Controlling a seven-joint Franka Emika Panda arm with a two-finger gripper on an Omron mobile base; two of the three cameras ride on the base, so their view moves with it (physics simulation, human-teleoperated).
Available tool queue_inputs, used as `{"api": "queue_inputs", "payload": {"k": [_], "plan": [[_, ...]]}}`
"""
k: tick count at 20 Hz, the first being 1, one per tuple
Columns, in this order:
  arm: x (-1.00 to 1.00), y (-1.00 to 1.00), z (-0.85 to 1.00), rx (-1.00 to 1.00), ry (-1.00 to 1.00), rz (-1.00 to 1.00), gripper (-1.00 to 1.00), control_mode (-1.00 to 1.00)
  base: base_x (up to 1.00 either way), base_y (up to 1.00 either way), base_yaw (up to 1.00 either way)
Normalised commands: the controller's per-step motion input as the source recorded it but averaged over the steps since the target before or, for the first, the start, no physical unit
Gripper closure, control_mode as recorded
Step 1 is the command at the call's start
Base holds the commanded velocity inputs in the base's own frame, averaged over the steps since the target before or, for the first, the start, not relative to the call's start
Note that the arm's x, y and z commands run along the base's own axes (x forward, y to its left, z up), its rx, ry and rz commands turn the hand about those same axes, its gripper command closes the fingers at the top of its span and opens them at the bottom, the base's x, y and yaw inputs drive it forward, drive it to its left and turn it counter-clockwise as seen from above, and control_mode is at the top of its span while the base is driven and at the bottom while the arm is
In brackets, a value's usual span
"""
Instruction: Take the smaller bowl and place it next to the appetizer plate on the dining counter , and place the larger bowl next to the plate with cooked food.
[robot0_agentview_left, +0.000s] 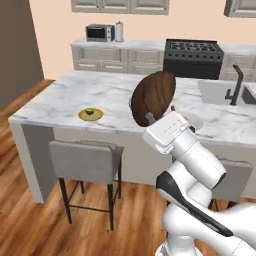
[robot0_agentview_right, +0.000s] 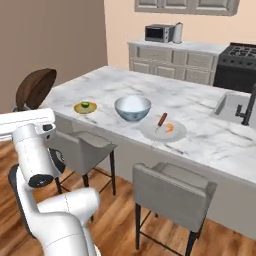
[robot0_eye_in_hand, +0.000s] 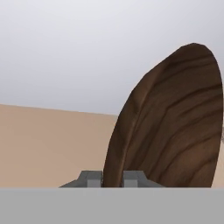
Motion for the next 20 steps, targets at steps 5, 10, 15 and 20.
{"api": "queue_inputs", "payload": {"k": [5, 10, 15, 20], "plan": [[0.0, 0.0, 0.0, 0.0, 0.0, 0.0, 1.0, 1.0, 0.09, 1.0, -0.39], [0.0, 0.0, 0.0, 0.0, 0.0, 0.0, 1.0, 1.0, 0.09, 1.0, -0.41], [0.0, 0.0, 0.0, 0.0, 0.0, 0.0, 1.0, 1.0, 0.23, 1.0, -0.46], [0.0, 0.0, 0.0, 0.0, 0.0, 0.0, 1.0, 1.0, 0.53, 1.0, -0.55]]}}
